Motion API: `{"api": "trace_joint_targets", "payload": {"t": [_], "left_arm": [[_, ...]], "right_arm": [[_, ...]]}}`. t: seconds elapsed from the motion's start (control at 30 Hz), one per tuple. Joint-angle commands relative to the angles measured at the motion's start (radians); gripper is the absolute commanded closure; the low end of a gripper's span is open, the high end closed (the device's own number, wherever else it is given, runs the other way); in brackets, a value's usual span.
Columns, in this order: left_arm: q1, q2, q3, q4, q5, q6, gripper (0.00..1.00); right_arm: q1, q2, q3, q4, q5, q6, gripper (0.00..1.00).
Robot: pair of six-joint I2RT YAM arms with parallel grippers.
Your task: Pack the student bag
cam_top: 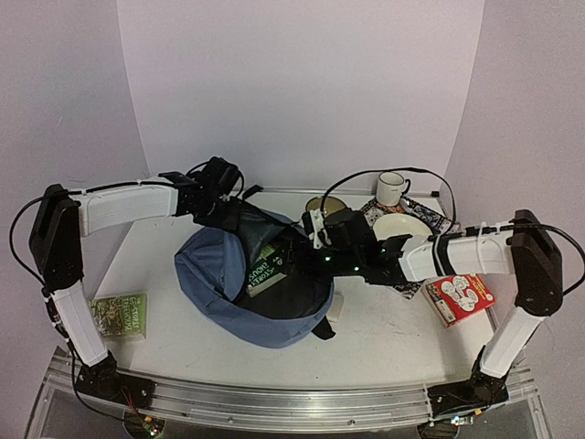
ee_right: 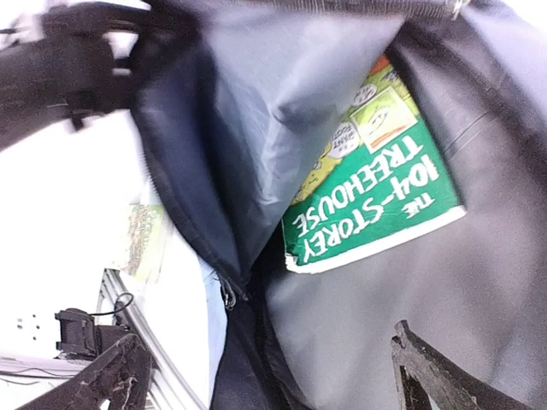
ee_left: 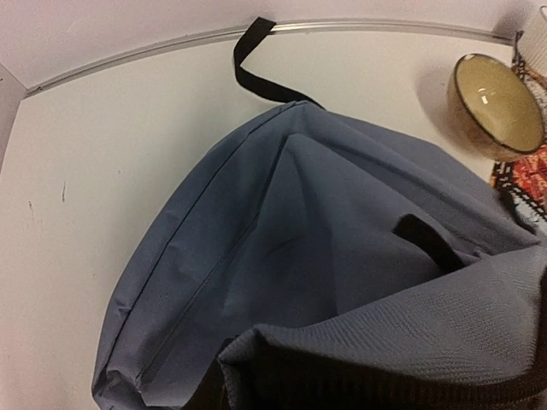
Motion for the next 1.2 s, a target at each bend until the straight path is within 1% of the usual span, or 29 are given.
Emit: {"api": "trace_joint_targets", "payload": {"t": [0.0,0.1,0.17,0.23,0.27,0.4,0.47,0.5,0.63,0.77,0.9,1.0,1.07,1.17], "left_arm": [[0.038,0.101,0.054,0.024,-0.117,0.03,0.77],[0.051,0.151,0.064,0.024,-0.121,0.023,0.65],[0.057,0.164,0.074,0.02,-0.116,0.019,0.51],[0.059,0.153,0.081,0.016,-0.089,0.015,0.33],[0.06,0.136,0.085,0.014,-0.065,0.013,0.27],[0.061,0.022,0.086,0.008,0.085,0.002,0.12],[0.061,-0.04,0.076,0.009,0.155,-0.001,0.03],[0.061,-0.08,0.066,0.008,0.175,-0.003,0.01],[0.074,-0.2,0.012,0.001,0.235,-0.028,0.01],[0.105,-0.299,-0.065,-0.025,0.22,-0.071,0.01],[0.151,-0.358,-0.144,-0.048,0.216,-0.102,0.01],[0.169,-0.393,-0.208,-0.054,0.218,-0.114,0.01],[0.175,-0.408,-0.243,-0.056,0.228,-0.124,0.01],[0.176,-0.424,-0.278,-0.054,0.241,-0.134,0.01]], "right_arm": [[-0.002,-0.095,-0.045,-0.055,0.082,-0.083,0.02],[-0.002,-0.131,-0.069,-0.071,0.11,-0.099,0.02],[-0.002,-0.151,-0.08,-0.079,0.124,-0.109,0.02],[-0.002,-0.17,-0.09,-0.085,0.134,-0.119,0.02],[-0.002,-0.179,-0.094,-0.086,0.136,-0.124,0.02],[-0.002,-0.211,-0.104,-0.096,0.143,-0.152,0.02],[-0.002,-0.228,-0.109,-0.1,0.148,-0.164,0.02],[-0.002,-0.235,-0.11,-0.103,0.148,-0.174,0.02],[-0.003,-0.258,-0.116,-0.109,0.148,-0.199,0.02],[-0.003,-0.279,-0.123,-0.114,0.148,-0.223,0.02],[-0.002,-0.302,-0.142,-0.122,0.157,-0.239,0.02],[-0.002,-0.332,-0.161,-0.141,0.2,-0.24,0.02],[-0.003,-0.358,-0.17,-0.18,0.255,-0.23,0.02],[-0.014,-0.396,-0.166,-0.308,0.349,-0.21,0.02]]}}
